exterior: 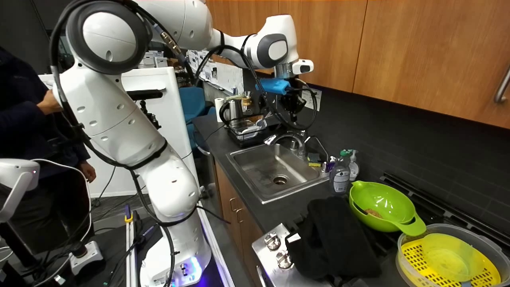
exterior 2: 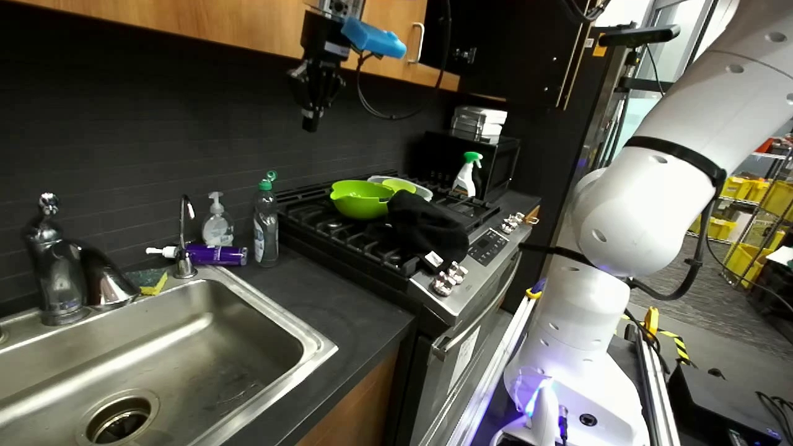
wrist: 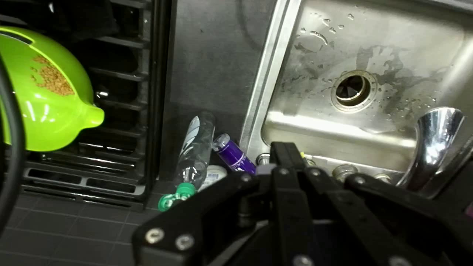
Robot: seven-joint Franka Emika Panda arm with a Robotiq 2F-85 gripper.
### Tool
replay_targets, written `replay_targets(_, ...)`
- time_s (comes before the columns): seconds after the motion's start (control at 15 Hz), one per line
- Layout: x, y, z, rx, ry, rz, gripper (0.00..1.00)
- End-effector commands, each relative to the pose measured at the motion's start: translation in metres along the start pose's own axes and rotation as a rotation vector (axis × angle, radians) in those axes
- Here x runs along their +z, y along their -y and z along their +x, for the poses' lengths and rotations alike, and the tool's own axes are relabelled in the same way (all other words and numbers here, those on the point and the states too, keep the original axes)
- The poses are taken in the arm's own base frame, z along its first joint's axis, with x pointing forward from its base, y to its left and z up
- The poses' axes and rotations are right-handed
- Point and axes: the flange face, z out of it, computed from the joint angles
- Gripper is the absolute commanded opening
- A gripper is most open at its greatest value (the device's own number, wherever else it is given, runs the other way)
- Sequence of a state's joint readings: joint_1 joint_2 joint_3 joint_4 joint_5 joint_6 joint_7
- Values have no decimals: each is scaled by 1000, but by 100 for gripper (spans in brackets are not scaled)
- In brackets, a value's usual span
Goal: Move the small faucet on the right to the right
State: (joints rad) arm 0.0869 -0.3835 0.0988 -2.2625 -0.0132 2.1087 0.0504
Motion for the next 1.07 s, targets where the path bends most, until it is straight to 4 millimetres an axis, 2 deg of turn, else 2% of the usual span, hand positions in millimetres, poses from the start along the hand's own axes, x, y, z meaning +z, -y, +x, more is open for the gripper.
replay_targets(0.0,17,24,-1,-23,2,7,0)
replay_targets(0.2,38,37,-7,-28,39,-6,0)
replay_targets(0.4,58,40,-13,-37,77,-26,0)
replay_targets(0.47,62,34,-14,-48,85,-44,24)
replay_targets(0.53,56,37,-13,-45,85,-19,2)
replay_targets(0.8,64,35,-15,-50,99,-33,24)
replay_targets(1.0,64,35,-15,-50,98,-33,25)
